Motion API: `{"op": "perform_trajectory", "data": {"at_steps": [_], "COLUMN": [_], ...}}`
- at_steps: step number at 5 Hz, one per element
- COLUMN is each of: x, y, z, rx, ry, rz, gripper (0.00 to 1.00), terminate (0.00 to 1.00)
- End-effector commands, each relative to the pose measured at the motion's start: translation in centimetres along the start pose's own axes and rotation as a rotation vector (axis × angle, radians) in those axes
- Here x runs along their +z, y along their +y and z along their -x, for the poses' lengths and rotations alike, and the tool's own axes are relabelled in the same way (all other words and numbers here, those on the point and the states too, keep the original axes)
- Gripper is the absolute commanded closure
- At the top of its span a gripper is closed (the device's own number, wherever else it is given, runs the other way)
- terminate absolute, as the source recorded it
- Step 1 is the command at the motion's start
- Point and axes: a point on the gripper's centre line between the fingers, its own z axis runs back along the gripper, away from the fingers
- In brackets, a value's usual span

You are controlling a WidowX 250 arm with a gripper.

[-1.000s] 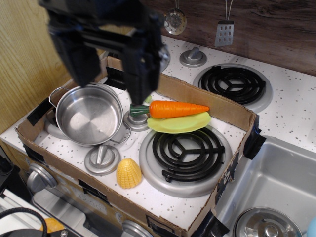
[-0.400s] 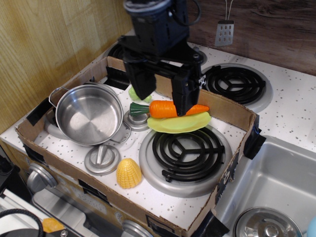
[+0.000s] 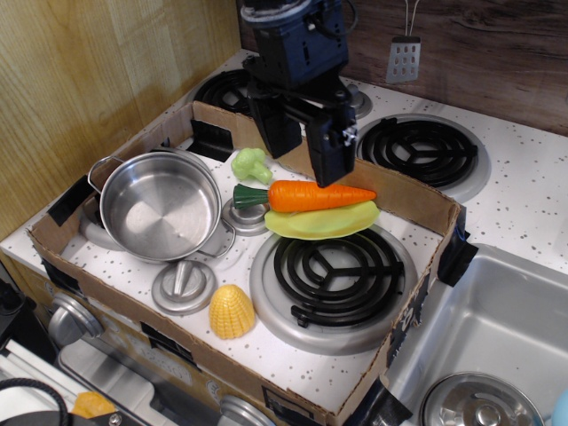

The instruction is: Take carrot off plate

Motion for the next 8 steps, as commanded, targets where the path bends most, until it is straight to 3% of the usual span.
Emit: {"op": "perform_trajectory", "data": {"at_steps": [1,2,5,8], "x": [-0.5,-1.5,-5.5,-6.4], "y": [2.6,3.4,4.9,6.1], "z": [-2.1,-2.6,-3.0,-3.6], "rx": [-0.285,-0.356,-0.36,-0.292], "ry": [-0.055,-0.052,-0.101,-0.135], "rz": [0.033,0.052,0.081,0.055], "gripper": [0.0,0.0,0.0,0.0], "terminate": [0.0,0.0,0.0,0.0]}}
